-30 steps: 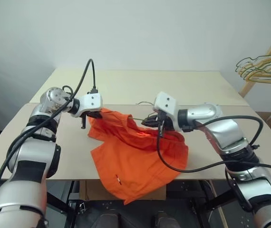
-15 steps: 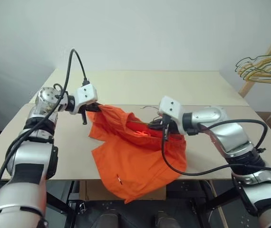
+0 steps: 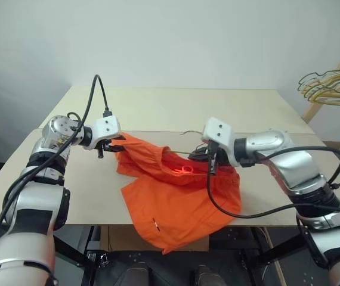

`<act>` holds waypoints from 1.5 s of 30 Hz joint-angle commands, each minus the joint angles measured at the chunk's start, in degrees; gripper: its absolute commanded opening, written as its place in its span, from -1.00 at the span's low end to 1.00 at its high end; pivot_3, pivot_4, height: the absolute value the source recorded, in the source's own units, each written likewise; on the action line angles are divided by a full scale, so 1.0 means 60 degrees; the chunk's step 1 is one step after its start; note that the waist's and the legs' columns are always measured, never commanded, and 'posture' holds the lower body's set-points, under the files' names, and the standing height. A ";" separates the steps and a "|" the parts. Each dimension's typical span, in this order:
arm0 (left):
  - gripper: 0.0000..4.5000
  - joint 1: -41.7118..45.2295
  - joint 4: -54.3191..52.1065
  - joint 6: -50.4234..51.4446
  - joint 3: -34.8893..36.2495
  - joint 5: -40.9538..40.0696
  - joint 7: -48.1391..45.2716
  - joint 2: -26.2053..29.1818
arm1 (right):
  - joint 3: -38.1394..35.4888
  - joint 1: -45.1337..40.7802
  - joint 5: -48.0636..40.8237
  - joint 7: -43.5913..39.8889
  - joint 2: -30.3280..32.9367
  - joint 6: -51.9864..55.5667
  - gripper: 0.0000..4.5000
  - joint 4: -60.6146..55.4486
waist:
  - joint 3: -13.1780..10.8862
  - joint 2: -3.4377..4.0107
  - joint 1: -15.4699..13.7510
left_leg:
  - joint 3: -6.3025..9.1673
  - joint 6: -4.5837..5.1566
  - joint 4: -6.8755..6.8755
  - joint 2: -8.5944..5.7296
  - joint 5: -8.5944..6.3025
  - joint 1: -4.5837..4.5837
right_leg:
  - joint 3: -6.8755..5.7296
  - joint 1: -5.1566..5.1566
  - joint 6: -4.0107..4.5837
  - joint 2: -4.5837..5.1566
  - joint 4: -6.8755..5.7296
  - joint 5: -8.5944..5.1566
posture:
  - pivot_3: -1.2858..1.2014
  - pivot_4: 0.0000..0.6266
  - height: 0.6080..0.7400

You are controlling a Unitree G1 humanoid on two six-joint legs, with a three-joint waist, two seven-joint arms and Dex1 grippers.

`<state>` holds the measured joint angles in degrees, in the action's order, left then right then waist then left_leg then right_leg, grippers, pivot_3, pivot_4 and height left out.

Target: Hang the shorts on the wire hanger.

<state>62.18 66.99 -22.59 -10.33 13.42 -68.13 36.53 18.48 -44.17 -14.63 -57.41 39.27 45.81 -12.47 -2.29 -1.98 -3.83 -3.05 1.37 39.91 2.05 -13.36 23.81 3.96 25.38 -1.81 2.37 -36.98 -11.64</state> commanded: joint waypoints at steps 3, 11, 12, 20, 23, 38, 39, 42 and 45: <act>0.59 0.0466 -0.1026 -0.0239 0.0628 -0.1454 -0.2575 0.0331 | -0.0396 -0.1298 -0.0678 -0.0381 0.0284 0.1748 -1.00 -0.0171 | -0.0001 0.0001 0.0033 | -0.0007 -0.0001 -0.0001 0.0004 0.0000 0.0005 | 0.0001 0.0010 0.0002 0.0000 0.0000 0.0000 | 0.11 -1.00 1.00; 0.59 -0.0049 -0.3763 0.0852 0.0416 -0.3991 -0.3896 -0.0101 | 0.0091 -0.3554 -0.1323 -0.0992 0.0465 0.3773 -1.00 0.1023 | -0.0001 0.0005 0.0042 | -0.0023 -0.0002 0.0001 0.0017 0.0001 0.0090 | 0.0004 0.0121 0.0027 0.0000 -0.0021 0.0010 | 0.10 -1.00 1.00; 0.59 0.0010 -0.3813 0.0998 0.0436 -0.3976 -0.3778 -0.0315 | 0.0194 -0.3746 -0.1316 -0.1063 0.0477 0.3816 -1.00 0.1155 | -0.0001 0.0004 0.0035 | -0.0024 -0.0002 0.0002 0.0014 0.0001 0.0090 | 0.0004 0.0119 0.0026 0.0001 -0.0019 0.0010 | 0.10 -1.00 1.00; 0.59 0.0827 -0.2365 0.0417 -0.0357 -0.2527 -0.3133 -0.1323 | 0.1142 -0.5025 -0.1106 -0.1887 0.0717 0.3710 -1.00 0.1978 | -0.0001 0.0005 0.0159 | -0.0024 -0.0001 0.0018 0.0006 0.0002 0.0096 | 0.0008 0.0122 0.0022 0.0000 -0.0027 0.0011 | 0.08 -1.00 1.00; 0.59 0.1212 -0.1594 0.0271 -0.0469 -0.2333 -0.3531 -0.1570 | 0.1340 -0.5384 -0.1052 -0.2179 0.0819 0.3657 -1.00 0.2194 | -0.0001 0.0005 0.0255 | -0.0022 -0.0001 0.0017 0.0005 0.0003 0.0099 | 0.0008 0.0127 0.0022 -0.0002 -0.0027 0.0010 | 0.08 -1.00 1.00; -0.99 0.1939 -0.0214 -0.0169 -0.0297 -0.1840 -0.3772 -0.2067 | 0.0826 -0.5030 -0.1127 -0.2124 0.1068 0.3264 -1.00 0.1857 | -0.0002 0.0005 0.0518 | -0.0015 0.0000 0.0017 0.0003 0.0001 0.0118 | 0.0011 0.0139 0.0018 0.0000 -0.0025 0.0007 | 0.05 -1.00 1.00; -0.99 0.1949 -0.0203 -0.0171 -0.0272 -0.1840 -0.3763 -0.2052 | 0.0713 -0.4911 -0.1132 -0.2036 0.1062 0.3170 -1.00 0.1809 | -0.0001 0.0005 0.0530 | -0.0014 0.0000 0.0018 0.0003 0.0001 0.0122 | 0.0010 0.0139 0.0018 0.0000 -0.0024 0.0007 | 0.05 -1.00 1.00; -1.00 0.2013 -0.0163 -0.0069 -0.0230 -0.1769 -0.3520 -0.2023 | 0.0402 -0.4505 -0.1078 -0.1776 0.1099 0.2931 -0.87 0.1659 | -0.0002 0.0007 0.0549 | -0.0012 0.0000 0.0019 0.0003 0.0001 0.0123 | 0.0010 0.0140 0.0017 0.0000 -0.0027 0.0008 | 0.05 -1.00 1.00; -1.00 0.2038 -0.0156 -0.0013 -0.0210 -0.1755 -0.3571 -0.1956 | 0.0159 -0.4056 -0.1030 -0.1648 0.1525 0.2892 -0.47 0.1206 | -0.0002 0.0007 0.0546 | -0.0007 0.0000 0.0018 0.0002 0.0001 0.0123 | 0.0008 0.0141 0.0017 0.0000 -0.0028 0.0008 | 0.05 -1.00 1.00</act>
<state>71.93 66.30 -22.72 -12.97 3.29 -89.48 24.14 22.90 -68.21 -21.48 -68.20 46.79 63.99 -3.62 -2.30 -1.94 -0.55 -3.10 1.37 40.02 2.05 -13.35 24.55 4.02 26.23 -1.72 2.37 -37.14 -11.60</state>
